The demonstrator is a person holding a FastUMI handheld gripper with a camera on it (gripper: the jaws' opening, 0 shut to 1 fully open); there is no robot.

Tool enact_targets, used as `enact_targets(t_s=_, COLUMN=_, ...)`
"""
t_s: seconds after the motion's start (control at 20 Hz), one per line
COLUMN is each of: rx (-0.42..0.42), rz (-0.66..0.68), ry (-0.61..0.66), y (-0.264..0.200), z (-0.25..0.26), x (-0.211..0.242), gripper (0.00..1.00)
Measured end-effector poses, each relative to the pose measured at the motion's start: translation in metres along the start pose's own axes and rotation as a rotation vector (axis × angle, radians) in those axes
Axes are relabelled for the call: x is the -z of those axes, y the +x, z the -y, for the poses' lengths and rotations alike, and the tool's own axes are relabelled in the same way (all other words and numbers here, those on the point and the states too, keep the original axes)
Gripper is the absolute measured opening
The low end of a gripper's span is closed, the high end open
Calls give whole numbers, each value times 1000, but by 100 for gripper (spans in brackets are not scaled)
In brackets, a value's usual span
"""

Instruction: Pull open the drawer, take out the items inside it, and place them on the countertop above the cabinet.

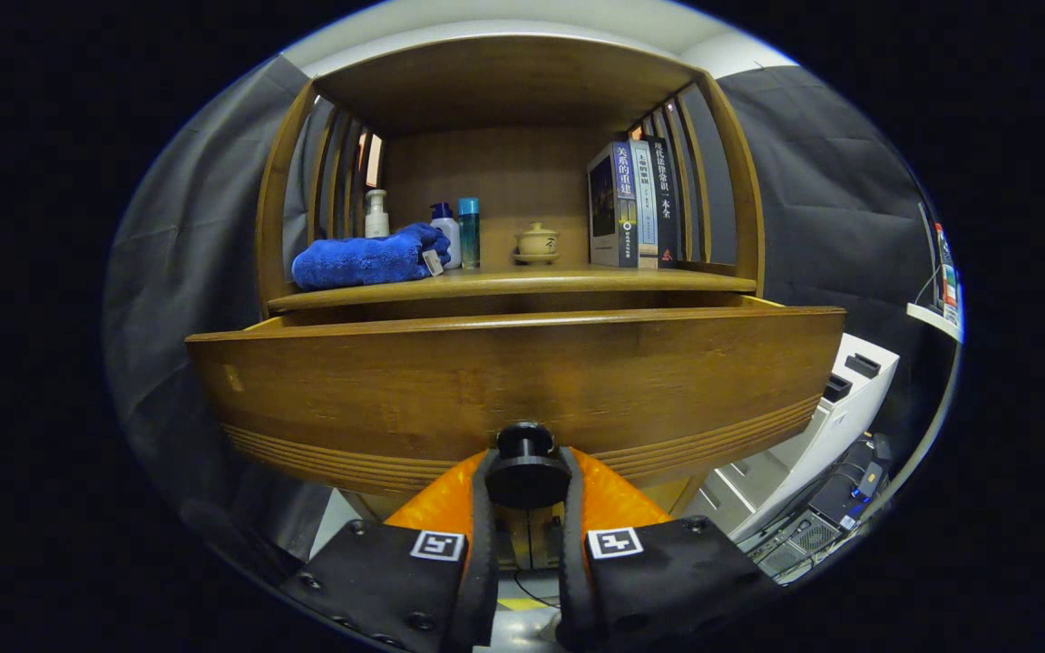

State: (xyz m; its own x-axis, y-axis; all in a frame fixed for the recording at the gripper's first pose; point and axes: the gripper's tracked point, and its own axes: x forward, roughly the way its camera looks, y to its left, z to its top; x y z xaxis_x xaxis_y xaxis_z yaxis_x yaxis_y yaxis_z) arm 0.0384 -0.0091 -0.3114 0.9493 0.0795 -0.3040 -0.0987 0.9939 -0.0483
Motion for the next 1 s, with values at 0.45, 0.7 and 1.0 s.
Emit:
enact_targets(t_s=0.45, rx=17, rz=-19, ry=18, y=-39, z=2, x=15, gripper=36)
enact_targets(t_s=0.7, rx=36, rz=-33, ry=2, y=-59, z=2, x=23, gripper=36)
enact_targets(t_s=1.0, rx=37, rz=-62, ry=6, y=-85, z=2, x=37, gripper=27)
